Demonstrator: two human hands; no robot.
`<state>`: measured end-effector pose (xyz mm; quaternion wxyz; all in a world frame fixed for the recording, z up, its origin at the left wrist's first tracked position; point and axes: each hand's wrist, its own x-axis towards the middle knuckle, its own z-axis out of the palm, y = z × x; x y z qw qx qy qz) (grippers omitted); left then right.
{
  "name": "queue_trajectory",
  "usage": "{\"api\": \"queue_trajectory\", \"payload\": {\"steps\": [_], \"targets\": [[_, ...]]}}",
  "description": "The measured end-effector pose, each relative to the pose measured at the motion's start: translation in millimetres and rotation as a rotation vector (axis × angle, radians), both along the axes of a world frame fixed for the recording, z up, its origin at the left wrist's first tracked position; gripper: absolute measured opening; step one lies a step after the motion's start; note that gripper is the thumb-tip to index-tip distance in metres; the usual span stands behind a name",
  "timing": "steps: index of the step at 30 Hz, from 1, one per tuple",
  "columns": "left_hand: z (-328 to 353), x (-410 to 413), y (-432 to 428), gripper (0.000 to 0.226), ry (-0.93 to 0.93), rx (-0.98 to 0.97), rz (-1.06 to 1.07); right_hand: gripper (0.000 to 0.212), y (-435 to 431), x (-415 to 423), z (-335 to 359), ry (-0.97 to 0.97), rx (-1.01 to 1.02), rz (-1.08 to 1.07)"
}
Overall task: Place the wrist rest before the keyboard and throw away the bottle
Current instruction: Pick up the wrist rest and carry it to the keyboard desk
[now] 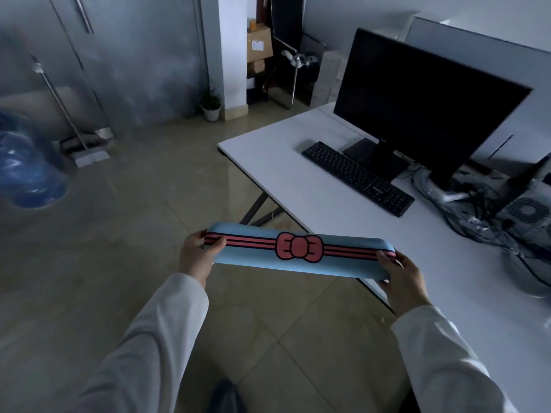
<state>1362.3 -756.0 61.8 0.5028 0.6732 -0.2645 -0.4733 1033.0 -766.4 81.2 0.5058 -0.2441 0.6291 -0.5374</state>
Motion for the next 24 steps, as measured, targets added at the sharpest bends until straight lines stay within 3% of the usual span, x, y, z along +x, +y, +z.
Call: {"api": "queue_trajectory", "payload": {"steps": [6,13,16,24], "targets": [[-1,17,-82,0.041,0.022,0.012,-0.100,0.030,-34,20,-6,0.006,0.020,-0.124],[-28,1,-144,0.044,0.007,0.113,-0.220,0.009,-49,16,-30,0.052,0.122,-0.248],[-35,-10,-170,0.039,0.005,0.135,-0.281,0.017,-62,11,-35,0.034,0.131,-0.308],[-23,-51,-266,0.054,-0.041,0.123,-0.391,0.025,-130,-14,-42,-0.104,0.087,-0.429]]}}
